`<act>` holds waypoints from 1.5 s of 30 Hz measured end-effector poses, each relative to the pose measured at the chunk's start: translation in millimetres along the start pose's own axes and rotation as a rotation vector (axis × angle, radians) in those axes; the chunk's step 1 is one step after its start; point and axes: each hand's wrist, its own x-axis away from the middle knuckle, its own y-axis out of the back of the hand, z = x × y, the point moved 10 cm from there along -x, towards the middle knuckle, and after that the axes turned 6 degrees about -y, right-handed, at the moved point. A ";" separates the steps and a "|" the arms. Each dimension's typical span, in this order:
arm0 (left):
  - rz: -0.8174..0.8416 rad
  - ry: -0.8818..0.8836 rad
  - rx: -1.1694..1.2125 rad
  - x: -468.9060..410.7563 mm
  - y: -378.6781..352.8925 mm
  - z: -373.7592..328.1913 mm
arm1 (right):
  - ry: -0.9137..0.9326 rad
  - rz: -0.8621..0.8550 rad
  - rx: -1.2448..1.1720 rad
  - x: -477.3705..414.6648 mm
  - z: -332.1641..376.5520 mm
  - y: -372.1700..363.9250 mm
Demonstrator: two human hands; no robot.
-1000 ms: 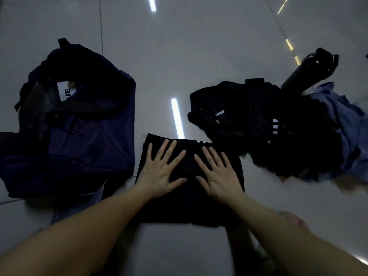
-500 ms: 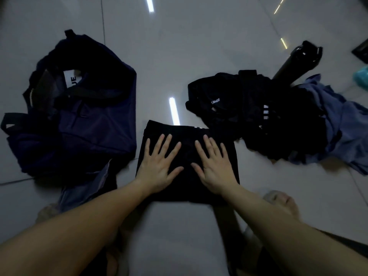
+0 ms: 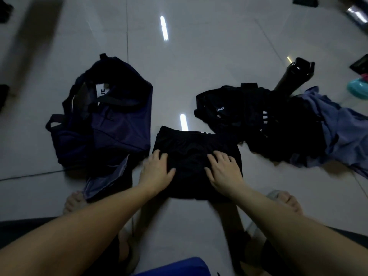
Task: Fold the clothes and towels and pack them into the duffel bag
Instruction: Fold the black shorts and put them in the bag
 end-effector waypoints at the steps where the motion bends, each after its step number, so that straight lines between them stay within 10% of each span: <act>1: -0.014 0.119 0.109 -0.9 2.7 9.6 | 0.020 -0.049 -0.033 -1.7 7.3 9.9; 9: 0.017 0.600 0.296 25.9 -17.4 28.0 | 0.069 0.308 0.056 17.2 35.3 -40.3; 17: 0.017 0.759 0.955 16.9 -35.1 27.0 | 0.066 0.267 0.015 13.1 35.1 -34.2; 25: -0.056 0.425 0.820 -14.6 24.4 -15.9 | 0.058 0.026 0.055 -5.1 34.1 9.9; 32: -0.109 0.046 0.463 -24.7 68.1 -69.9 | -0.248 0.576 -0.765 -17.1 18.3 -12.7; 36: -0.042 -0.216 0.133 -14.1 57.6 -122.0 | -0.525 0.628 -1.551 -24.7 -9.0 8.7; 40: 0.120 -0.393 0.081 4.1 13.8 -164.0 | -0.547 0.577 -1.827 -25.2 -31.2 28.6; 45: 0.215 -0.532 0.212 19.5 -9.3 -172.7 | -0.660 0.283 -1.440 -26.8 -65.4 25.9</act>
